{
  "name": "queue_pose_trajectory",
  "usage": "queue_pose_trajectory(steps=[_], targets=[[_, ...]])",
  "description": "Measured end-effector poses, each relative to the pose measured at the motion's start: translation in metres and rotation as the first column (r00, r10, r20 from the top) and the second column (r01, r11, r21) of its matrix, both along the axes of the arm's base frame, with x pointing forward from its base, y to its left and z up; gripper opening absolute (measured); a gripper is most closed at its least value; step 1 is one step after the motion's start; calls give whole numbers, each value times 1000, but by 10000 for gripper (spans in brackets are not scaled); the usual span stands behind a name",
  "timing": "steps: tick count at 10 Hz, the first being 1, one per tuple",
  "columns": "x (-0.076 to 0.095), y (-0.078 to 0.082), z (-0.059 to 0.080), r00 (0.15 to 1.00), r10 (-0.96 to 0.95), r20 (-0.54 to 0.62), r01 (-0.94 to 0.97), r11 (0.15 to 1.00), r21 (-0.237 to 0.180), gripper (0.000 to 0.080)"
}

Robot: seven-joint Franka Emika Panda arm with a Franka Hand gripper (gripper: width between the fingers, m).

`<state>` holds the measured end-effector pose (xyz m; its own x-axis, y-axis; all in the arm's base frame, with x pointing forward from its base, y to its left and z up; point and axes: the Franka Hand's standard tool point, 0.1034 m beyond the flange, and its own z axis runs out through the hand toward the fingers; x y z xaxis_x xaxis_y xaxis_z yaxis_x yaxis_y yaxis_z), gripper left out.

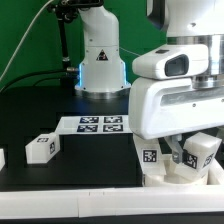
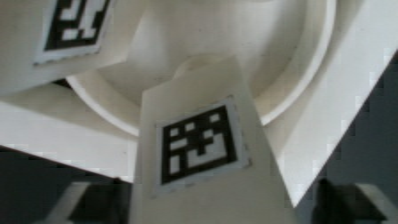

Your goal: Assemble stool

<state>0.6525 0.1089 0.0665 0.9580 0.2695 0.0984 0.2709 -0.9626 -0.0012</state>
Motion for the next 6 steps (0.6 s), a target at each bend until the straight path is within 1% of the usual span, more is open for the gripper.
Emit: queue_pose_trajectory(steps=[1,2,3,4,5,6], targets=[[0,0,0,997,-75,-2,75,997,7,346],[0,0,0,984,-180,-7,180,984,17,334],[0,0,0,975,-224,-9,224,974,21,334],[0,0,-1,945,-328,-16,328,944,30,334],[1,-2,0,905,-425,-21,425,904,36,334],[1,-1,0,838,-546,-25,546,836,45,334]])
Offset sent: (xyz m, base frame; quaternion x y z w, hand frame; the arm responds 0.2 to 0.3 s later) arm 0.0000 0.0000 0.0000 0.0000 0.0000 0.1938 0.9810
